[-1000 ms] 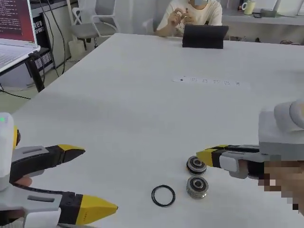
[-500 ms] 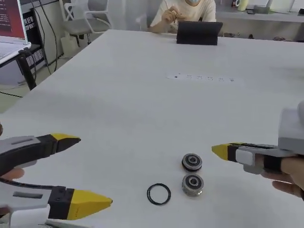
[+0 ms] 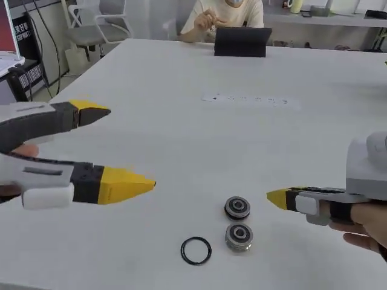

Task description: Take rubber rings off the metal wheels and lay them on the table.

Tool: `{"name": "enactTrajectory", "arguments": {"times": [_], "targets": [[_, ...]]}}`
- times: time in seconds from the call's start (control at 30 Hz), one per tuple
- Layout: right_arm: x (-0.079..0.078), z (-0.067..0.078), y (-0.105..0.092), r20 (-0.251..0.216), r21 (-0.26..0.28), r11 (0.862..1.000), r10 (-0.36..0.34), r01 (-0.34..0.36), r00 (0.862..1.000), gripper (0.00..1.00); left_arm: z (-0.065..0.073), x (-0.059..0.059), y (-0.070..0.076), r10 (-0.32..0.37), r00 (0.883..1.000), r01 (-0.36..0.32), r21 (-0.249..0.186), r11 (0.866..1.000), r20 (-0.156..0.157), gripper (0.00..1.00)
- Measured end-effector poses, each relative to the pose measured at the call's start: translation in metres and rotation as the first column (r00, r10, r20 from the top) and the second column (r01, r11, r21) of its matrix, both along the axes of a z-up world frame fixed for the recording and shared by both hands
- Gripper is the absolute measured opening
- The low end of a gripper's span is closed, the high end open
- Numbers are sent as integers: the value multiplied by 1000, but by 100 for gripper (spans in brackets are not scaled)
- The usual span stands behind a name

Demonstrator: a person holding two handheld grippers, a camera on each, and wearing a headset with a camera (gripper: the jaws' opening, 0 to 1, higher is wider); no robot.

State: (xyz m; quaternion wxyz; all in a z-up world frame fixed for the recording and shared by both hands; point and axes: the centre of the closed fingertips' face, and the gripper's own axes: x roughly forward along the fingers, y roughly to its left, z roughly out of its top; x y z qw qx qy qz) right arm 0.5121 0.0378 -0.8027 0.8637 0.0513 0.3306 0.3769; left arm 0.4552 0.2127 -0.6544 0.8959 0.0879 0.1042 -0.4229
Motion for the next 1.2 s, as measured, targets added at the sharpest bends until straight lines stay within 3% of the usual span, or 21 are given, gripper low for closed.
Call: {"name": "enactTrajectory", "arguments": {"times": [0.3, 0.4, 0.53, 0.87, 1.0, 1.2], "targets": [[1, -1, -3, -2, -4, 1000, -5, 5, 1000, 11, 14, 22, -32, -102, 994, 100, 33, 994, 50, 79], [1, -2, -3, -4, -5, 1000, -5, 5, 1000, 11, 14, 32, -43, -137, 988, 132, 71, 989, 69, 70], [0, -3, -4, -7, -10, 1000, -5, 5, 1000, 11, 5, 49, -57, -147, 987, 140, 105, 985, 66, 66], [2, -4, -8, -12, -6, 1000, -19, 19, 1000, 11, -32, 69, -90, -136, 991, 137, 56, 989, -17, 53], [1, -5, -7, -15, -9, 1000, -14, 14, 1000, 10, -52, 70, -99, -164, 985, 167, 80, 983, -47, 38], [0, -7, -7, -19, -10, 1000, -9, 9, 1000, 10, -82, 71, -109, -173, 983, 179, 106, 978, -69, 33]]}}
